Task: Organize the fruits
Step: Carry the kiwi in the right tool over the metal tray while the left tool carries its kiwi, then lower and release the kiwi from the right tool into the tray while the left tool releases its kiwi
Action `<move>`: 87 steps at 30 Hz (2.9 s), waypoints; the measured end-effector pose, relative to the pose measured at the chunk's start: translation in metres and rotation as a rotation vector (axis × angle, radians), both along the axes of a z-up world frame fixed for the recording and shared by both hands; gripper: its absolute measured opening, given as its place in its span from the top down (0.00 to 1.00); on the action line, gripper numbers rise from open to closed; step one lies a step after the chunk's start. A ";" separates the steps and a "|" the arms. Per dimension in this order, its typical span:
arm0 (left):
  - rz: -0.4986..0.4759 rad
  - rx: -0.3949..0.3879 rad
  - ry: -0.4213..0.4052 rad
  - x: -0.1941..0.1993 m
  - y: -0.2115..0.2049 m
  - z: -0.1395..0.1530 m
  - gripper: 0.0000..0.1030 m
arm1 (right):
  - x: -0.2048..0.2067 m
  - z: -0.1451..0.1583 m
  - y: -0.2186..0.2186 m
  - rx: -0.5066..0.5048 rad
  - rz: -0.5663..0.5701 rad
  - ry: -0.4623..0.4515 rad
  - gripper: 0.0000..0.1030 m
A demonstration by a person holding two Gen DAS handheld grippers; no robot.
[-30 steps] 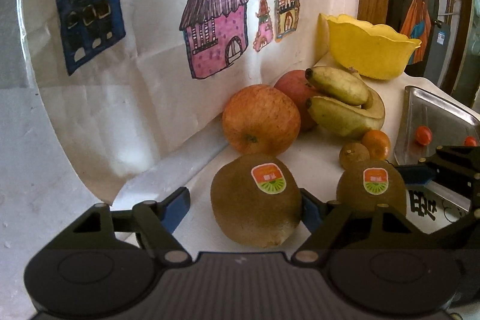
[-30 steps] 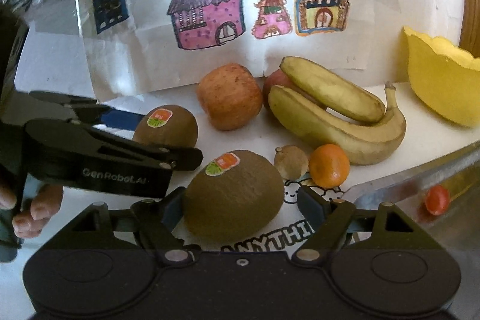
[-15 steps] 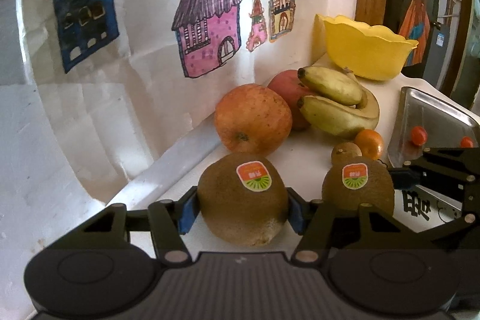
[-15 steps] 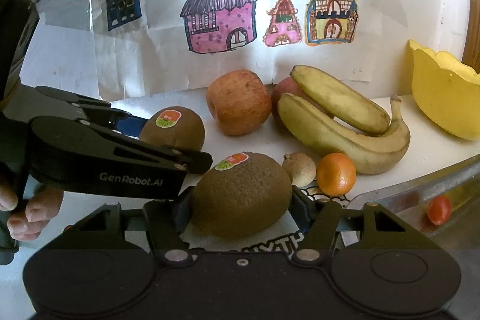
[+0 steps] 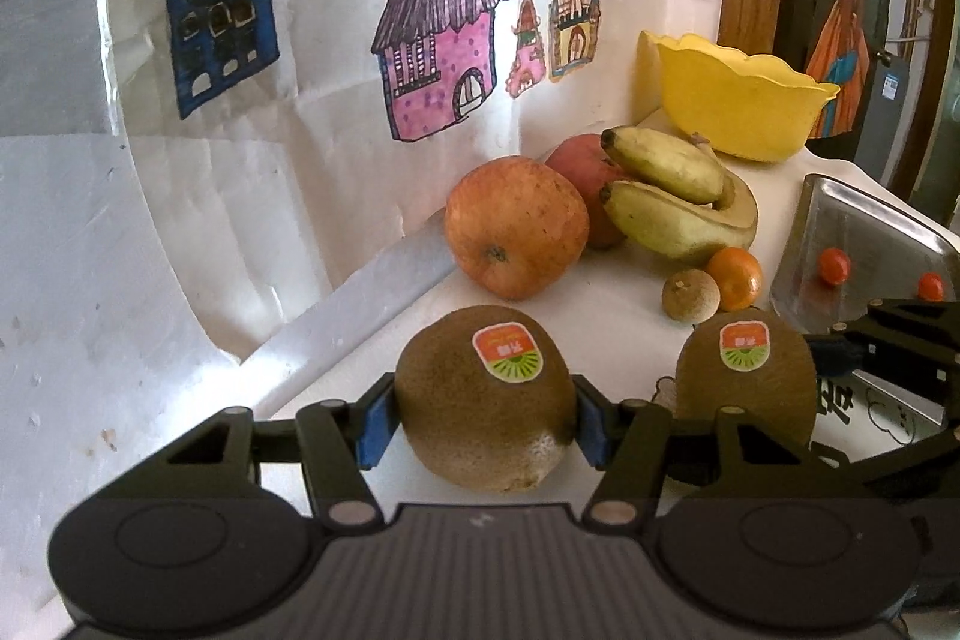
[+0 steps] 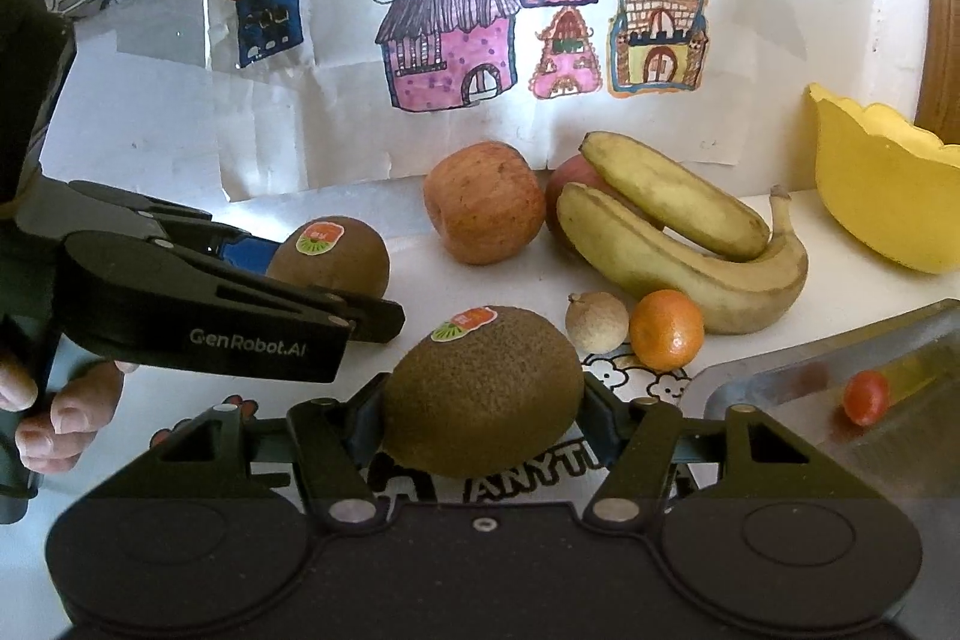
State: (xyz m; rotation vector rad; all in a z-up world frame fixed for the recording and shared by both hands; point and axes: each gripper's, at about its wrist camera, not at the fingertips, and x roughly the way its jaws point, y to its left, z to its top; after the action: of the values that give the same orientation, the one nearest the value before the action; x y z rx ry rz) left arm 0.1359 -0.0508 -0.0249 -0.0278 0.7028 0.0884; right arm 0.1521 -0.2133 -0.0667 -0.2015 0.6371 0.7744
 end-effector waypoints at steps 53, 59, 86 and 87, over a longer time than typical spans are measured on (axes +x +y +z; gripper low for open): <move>-0.239 -0.001 -0.047 0.085 -0.180 -0.001 0.39 | 0.121 0.005 -0.174 0.001 -0.446 0.020 0.36; -0.241 0.005 -0.055 0.083 -0.179 -0.002 0.39 | 0.130 0.001 -0.167 -0.003 -0.434 0.041 0.36; -0.229 -0.006 -0.103 0.063 -0.165 0.012 0.22 | 0.113 0.013 -0.166 -0.018 -0.463 0.015 0.16; -0.225 -0.005 -0.109 0.061 -0.162 0.014 0.20 | 0.110 0.015 -0.166 -0.018 -0.467 0.006 0.15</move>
State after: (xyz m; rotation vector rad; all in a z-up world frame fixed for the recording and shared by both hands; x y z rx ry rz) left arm 0.1972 -0.2125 -0.0112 0.0413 0.5937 -0.1294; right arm 0.2625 -0.3796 -0.0520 -0.0611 0.6646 0.3203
